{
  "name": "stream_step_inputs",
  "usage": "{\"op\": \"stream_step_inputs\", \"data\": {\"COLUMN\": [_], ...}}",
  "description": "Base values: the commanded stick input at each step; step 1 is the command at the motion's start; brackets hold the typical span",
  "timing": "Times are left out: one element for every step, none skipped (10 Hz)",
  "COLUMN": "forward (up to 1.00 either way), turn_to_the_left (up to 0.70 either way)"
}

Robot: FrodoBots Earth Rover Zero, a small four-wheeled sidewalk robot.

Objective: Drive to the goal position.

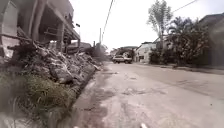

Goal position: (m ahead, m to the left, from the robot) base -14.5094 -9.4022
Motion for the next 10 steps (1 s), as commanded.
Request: {"op": "stream_step_inputs", "data": {"forward": [0.04, 0.04, 0.04, 0.04, 0.04, 0.04, 0.04, 0.04, 0.05, 0.04], "turn_to_the_left": [0.0, 0.0, 0.0, 0.0, 0.0, 0.0, 0.0, 0.0, 0.0, 0.0]}}
